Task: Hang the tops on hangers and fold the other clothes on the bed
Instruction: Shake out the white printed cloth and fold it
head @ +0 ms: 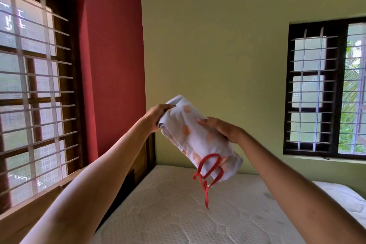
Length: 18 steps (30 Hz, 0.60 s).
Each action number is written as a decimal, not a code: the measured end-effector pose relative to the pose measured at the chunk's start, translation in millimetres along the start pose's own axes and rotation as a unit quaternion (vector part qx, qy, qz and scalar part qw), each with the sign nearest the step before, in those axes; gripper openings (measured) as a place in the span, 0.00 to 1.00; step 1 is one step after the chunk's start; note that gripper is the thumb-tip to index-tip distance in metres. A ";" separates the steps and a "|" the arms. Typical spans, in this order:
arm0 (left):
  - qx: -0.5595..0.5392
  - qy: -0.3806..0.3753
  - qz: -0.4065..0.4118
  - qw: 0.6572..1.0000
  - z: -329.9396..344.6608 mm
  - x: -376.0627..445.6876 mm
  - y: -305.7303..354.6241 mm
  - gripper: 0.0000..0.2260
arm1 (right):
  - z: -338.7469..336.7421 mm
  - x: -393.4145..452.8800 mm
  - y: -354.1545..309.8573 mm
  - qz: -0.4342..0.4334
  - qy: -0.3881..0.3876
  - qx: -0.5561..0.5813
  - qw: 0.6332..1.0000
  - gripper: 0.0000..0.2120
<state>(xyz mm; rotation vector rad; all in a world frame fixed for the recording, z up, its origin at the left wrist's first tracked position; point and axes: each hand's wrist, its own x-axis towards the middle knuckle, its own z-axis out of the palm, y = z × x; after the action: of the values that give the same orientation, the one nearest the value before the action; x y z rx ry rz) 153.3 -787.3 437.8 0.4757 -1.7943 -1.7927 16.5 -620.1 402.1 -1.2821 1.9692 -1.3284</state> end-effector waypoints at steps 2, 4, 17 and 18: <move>-0.001 -0.013 -0.005 1.000 0.4 1.0 -2.5 0.05 | 9.3 -1.2 13.8 0.021 -0.019 0.051 0.998 0.25; 0.057 0.020 -0.012 0.998 4.1 4.5 -7.9 0.08 | 20.3 4.3 26.7 0.033 0.027 0.109 0.993 0.25; 0.033 0.026 -0.034 0.999 63.7 -13.7 -108.9 0.33 | 61.5 28.9 43.8 0.035 0.294 0.131 0.946 0.26; -0.037 0.013 -0.035 0.999 64.3 -19.8 -107.7 0.30 | 64.3 28.0 42.7 0.026 0.281 0.143 0.949 0.27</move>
<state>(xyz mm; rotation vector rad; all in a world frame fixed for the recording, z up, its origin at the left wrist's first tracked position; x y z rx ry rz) 115.6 -729.3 331.3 0.5355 -1.7068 -1.8842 32.8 -670.7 339.4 -0.7591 2.0275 -2.0315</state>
